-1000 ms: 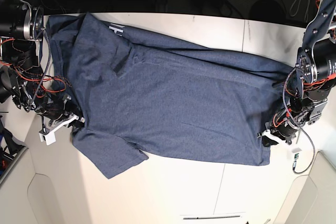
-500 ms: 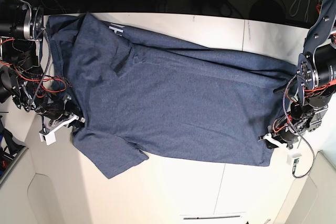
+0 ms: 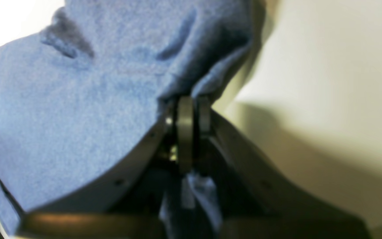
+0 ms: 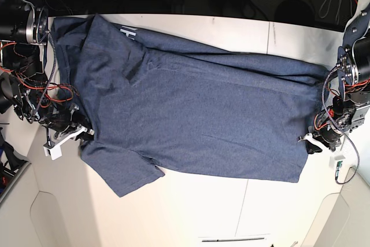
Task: Layout the t-shirt on the table in an organized manner, then fold the t-shirt properly
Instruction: 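Grasp the hem corners with both grippers and adjust the grip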
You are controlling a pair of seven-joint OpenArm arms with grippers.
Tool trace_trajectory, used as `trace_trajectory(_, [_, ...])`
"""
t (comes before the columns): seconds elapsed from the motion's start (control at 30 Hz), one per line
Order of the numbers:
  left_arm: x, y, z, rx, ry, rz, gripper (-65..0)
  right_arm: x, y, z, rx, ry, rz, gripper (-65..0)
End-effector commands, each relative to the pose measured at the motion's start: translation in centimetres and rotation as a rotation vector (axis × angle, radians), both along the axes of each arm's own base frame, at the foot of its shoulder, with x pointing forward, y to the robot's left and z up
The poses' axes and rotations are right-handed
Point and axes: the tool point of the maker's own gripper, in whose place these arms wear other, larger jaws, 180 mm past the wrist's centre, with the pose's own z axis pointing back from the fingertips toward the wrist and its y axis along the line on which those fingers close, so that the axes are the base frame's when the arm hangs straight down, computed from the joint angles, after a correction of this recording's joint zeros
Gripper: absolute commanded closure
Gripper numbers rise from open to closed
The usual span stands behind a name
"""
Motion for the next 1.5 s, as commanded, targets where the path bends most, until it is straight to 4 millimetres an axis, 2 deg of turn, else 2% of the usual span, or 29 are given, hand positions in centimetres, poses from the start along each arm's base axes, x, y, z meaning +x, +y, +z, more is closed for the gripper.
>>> trace_trajectory(0.0, [1.6, 0.7, 2.4, 0.012, -0.074, 0.0, -16.6, 1.0, -0.6, 1.0, -0.008, -0.02, -0.003, 0.0])
trace_trajectory(0.4, [1.8, -0.5, 2.3, 0.091, -0.075, -0.097, -16.6, 1.1, -0.4, 1.3, 0.012, -0.026, -0.014, 0.0])
trace_trajectory(0.57, [1.4, -0.7, 1.7, 0.097, -0.041, -0.12, -18.4, 1.0, -0.4, 1.2, 0.011, -0.022, -0.012, 0.0])
trace_trajectory(0.77, [1.8, -1.8, 2.4, 0.071, -0.091, -0.166, -18.5, 0.6, -0.4, 0.8, 0.012, -0.012, -0.013, 0.0])
trace_trajectory(0.83, [1.9, -1.2, 2.4, 0.102, -0.098, -0.137, -18.5, 0.2, -0.4, 0.5, 0.011, -0.004, -0.013, 0.0])
trace_trajectory(0.97, [1.1, -0.9, 1.0, 0.13, -0.033, -0.114, -18.5, -0.5, -0.4, -0.2, 0.012, 0.011, -0.013, 0.0])
trace_trajectory(1.17, [-0.9, -2.9, -2.1, 0.113, 0.019, -0.125, -18.4, -0.5, -0.4, -0.2, 0.015, 0.011, -0.015, 0.0])
trace_trajectory(1.23, [-1.2, -3.3, -2.7, 0.119, 0.022, -0.118, -15.9, -0.6, -0.4, -0.2, 0.014, 0.012, -0.015, 0.0])
trace_trajectory(1.27, [-1.4, -3.2, -3.0, 0.135, 0.027, -0.103, -12.6, -0.6, -0.4, -0.2, 0.014, 0.012, -0.015, 0.0])
trace_trajectory(1.33, [-1.3, -2.9, -3.1, 0.164, 0.028, -0.075, -0.4, -0.6, -0.4, -0.2, 0.015, 0.012, -0.015, 0.0])
trace_trajectory(1.47, [-0.5, -2.3, -1.7, 0.194, -0.046, -0.057, 0.0, -0.6, -0.4, -0.2, 0.014, 0.012, -0.015, 0.0])
